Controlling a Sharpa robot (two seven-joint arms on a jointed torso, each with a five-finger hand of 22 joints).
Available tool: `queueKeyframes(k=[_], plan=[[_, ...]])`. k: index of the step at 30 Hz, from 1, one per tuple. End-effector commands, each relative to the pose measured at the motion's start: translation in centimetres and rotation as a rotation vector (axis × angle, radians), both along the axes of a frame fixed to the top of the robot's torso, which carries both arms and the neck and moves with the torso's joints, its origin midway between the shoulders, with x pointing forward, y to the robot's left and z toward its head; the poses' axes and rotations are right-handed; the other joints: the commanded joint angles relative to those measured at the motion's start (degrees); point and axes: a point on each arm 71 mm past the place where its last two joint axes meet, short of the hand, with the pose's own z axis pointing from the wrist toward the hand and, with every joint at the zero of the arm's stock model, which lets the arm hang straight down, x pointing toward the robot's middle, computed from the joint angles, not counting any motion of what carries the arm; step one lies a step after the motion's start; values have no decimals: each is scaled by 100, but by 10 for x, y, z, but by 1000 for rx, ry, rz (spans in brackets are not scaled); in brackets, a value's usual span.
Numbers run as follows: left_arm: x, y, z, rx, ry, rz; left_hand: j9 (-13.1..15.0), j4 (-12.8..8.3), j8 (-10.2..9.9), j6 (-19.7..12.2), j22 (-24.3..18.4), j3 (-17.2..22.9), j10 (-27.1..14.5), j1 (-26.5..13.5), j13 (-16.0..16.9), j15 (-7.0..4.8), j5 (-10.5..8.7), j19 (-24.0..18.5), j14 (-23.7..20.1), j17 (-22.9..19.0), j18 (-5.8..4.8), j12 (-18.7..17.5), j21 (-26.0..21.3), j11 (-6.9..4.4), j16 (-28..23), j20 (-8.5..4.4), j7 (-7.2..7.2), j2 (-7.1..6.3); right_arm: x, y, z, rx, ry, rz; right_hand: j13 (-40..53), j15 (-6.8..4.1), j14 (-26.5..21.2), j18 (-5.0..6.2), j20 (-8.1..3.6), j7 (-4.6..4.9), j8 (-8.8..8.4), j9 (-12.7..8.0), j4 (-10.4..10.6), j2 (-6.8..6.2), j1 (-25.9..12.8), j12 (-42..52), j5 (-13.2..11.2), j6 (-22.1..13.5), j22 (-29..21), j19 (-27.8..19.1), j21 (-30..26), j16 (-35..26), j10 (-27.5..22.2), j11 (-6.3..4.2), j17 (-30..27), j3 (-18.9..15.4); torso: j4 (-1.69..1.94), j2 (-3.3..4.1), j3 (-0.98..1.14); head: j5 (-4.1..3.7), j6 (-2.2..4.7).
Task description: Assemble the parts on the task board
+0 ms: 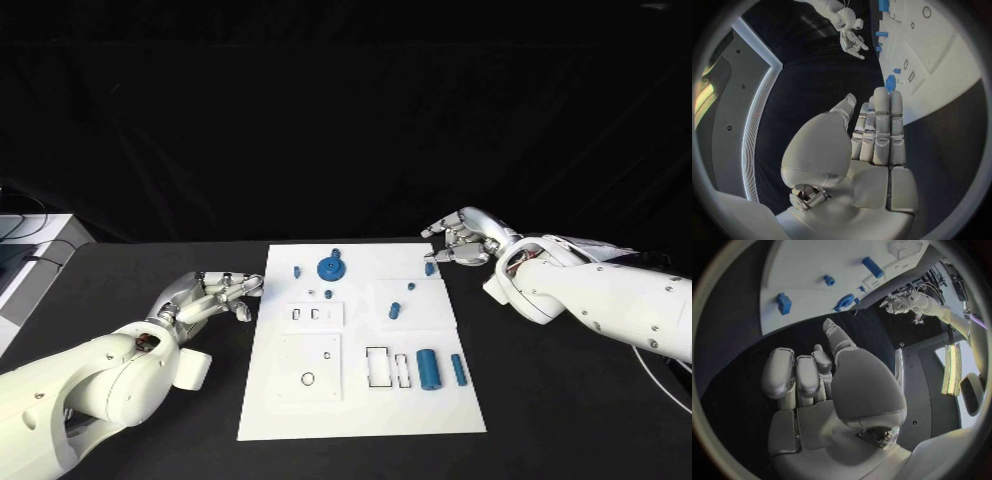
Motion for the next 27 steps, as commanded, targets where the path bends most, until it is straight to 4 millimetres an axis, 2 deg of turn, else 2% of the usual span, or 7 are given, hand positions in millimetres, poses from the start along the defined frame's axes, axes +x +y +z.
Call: queueKeyframes(k=[1, 2, 6, 11, 16, 27], plan=[[-1, -3, 1, -18, -12, -24, -2, 7, -15, 2, -5, -33, -12, 11, 1, -2, 2, -40, -14, -4, 63, 6, -26, -29, -20, -7, -26, -59, 0, -3, -6, -30, 26, 68, -8, 15, -3, 51, 28, 3, -6, 1, 31, -25, 33, -19, 25, -69, 828, 260, 22, -32, -38, 0, 16, -16, -22, -3, 29, 3, -9], [-1, -3, 1, -19, -11, -24, -2, 7, -15, 2, -5, -33, -12, 11, 1, -2, 2, -40, -14, -4, 63, 6, -26, -29, -20, -7, -26, -59, 1, -5, -7, -35, 30, 65, -11, 17, -3, 52, 29, 6, -6, 1, 38, -36, 37, -22, 37, -80, 827, 260, 18, -32, -41, 2, 19, -19, -22, -1, 31, 8, -11], [-2, -4, 0, -19, -10, -25, -2, 7, -15, 2, -5, -33, -12, 11, 1, -2, 2, -40, -14, -4, 63, 6, -26, -29, -20, -7, -26, -59, 4, -13, -13, -53, 50, 50, -20, 26, -2, 59, 39, 13, -5, 4, 84, -64, 62, -28, 60, -118, 825, 259, 9, -36, -59, 7, 40, -31, 3, -2, 14, -11, -30], [-2, -3, 0, -19, -10, -24, -3, -5, -15, 7, -13, -48, -13, 21, 1, -5, 3, -28, -1, -8, 62, 5, -28, -30, -23, -12, -26, -43, 7, -17, -20, -68, 80, 36, -25, 29, -1, 61, 43, 18, -5, 4, 108, -73, 66, -30, 66, -138, 825, 261, 10, -39, -68, 11, 49, -41, 26, 1, 18, -6, -55], [-2, -3, 0, -19, -9, -25, -2, -9, -15, 7, -14, -55, -15, 23, 1, -5, 2, -23, 3, -6, 62, 5, -25, -29, -19, -14, -25, -39, 10, -19, -29, -85, 107, 18, -26, 33, 2, 65, 47, 21, -3, 5, 154, -73, 66, -16, 54, -152, 825, 264, 7, -44, -67, 14, 65, -54, 15, 5, 18, 12, -72], [-2, -2, 0, -17, -8, -23, -2, -10, -15, 7, -15, -56, -15, 24, 1, -5, 2, -22, 3, -6, 62, 5, -25, -29, -18, -14, -25, -39, 14, -16, -41, -110, 129, -9, -2, 25, 10, 64, 42, 8, -1, 6, 189, -50, 20, 38, 147, -97, 829, 277, 25, -30, -28, 3, 91, -45, 16, 2, 12, 39, -109]])
